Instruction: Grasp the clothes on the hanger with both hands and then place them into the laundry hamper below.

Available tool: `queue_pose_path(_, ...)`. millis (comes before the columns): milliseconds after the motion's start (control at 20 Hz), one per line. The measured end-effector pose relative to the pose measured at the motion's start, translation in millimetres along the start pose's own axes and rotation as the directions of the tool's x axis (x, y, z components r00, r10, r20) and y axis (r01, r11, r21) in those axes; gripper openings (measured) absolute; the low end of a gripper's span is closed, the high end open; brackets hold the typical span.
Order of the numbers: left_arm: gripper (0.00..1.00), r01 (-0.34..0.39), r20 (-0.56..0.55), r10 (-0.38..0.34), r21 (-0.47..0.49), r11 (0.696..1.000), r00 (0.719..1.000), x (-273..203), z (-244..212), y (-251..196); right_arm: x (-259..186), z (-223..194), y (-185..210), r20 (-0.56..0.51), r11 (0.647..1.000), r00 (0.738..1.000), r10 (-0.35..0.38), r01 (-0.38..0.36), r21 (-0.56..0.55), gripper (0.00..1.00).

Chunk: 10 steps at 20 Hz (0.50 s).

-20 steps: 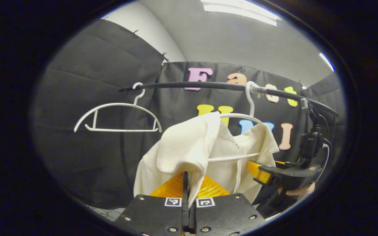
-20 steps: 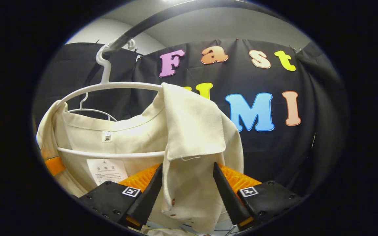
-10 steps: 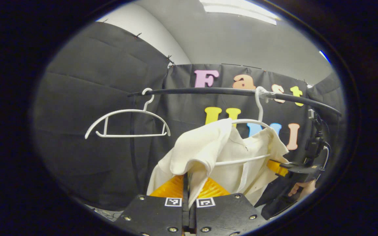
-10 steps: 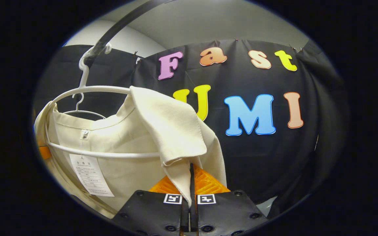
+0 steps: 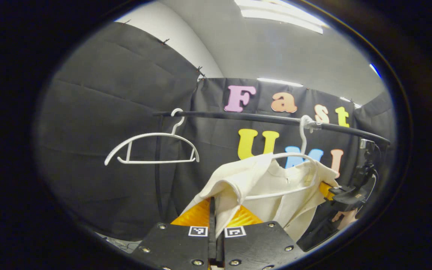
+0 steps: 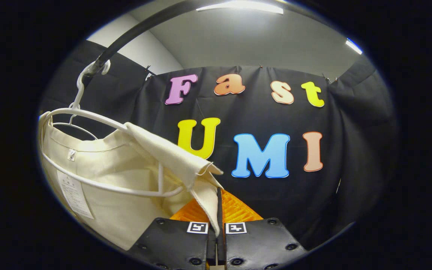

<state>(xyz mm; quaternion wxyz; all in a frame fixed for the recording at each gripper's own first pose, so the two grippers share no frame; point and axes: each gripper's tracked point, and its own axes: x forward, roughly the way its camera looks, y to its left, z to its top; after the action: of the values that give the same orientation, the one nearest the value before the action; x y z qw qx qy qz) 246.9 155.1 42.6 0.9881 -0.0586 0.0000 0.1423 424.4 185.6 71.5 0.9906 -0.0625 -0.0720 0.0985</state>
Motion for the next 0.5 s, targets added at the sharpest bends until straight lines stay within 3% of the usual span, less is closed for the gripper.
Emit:
queue_pose_path(100, 0.02, 0.015, 0.003, -0.015, 0.015, 1.0, 1.0, -1, 6, 2, 2, 3, -9, 0.018, 1.0, 1.0, -0.018, 0.018, -0.01, 0.01)
queue_pose_path(300, 0.01, 0.158, -0.01, -0.158, 0.026, 0.987, 0.987, -18, 20, -12, -1, 5, -23, 0.033, 0.997, 0.998, -0.044, 0.046, -0.056, 0.03)
queue_pose_path(500, 0.01, 0.136, -0.001, -0.138, 0.162, 0.977, 0.99, -11, 25, -7, 2, 1, -24, 0.038, 0.996, 0.998, -0.052, 0.054, -0.071, 0.02)
